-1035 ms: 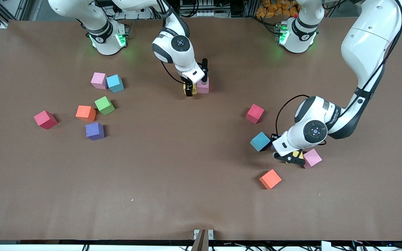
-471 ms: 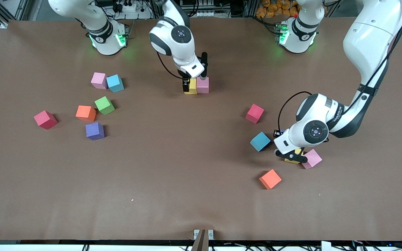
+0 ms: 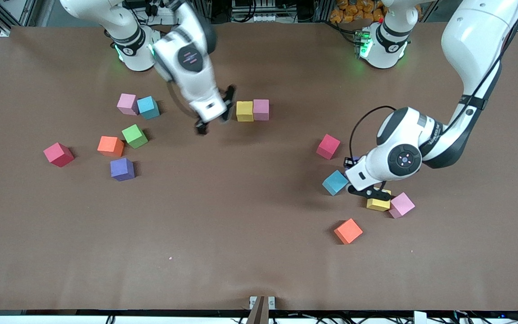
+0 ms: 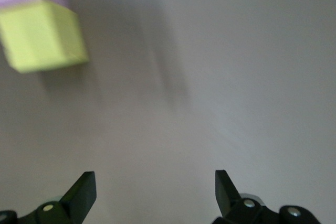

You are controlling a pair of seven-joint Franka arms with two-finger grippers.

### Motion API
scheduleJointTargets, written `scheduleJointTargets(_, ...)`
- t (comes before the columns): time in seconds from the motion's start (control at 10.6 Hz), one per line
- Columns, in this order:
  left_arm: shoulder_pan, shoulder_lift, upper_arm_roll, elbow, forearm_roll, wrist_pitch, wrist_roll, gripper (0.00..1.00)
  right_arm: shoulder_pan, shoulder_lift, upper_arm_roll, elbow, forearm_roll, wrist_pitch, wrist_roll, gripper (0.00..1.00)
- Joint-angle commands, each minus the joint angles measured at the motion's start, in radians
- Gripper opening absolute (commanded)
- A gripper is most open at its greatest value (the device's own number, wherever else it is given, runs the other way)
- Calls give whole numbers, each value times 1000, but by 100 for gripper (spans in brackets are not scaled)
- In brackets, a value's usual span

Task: Form number 2 with 11 blocks

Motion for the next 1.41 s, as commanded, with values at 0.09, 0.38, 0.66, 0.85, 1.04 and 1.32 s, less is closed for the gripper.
scheduleJointTargets(0.09, -51, -15, -83, 22, -24, -35, -246, 53, -196, -22, 14, -30, -182, 26, -70, 100)
scheduleJointTargets(0.38, -132, -12, -86, 32, -45, -35, -461, 53, -325, 5, 17, -27, -289, 85, -314, 100)
scheduleJointTargets(0.66, -189, -9, -85, 23, -57, -37, -652, 53, -445, 92, 16, -29, -280, 197, -502, 100)
scheduleJointTargets(0.85, -199, -6, -89, 14, -80, -38, -869, 53, -486, 113, 16, -32, -267, 228, -574, 100)
scheduleJointTargets(1.04, -194, -9, -102, -4, -148, -37, -1019, 54, -560, 151, 20, -30, -243, 234, -662, 100)
scheduleJointTargets(1.32, -194, -15, -132, -44, -193, -35, -1316, 57, -569, 241, 16, -3, -206, 286, -755, 100)
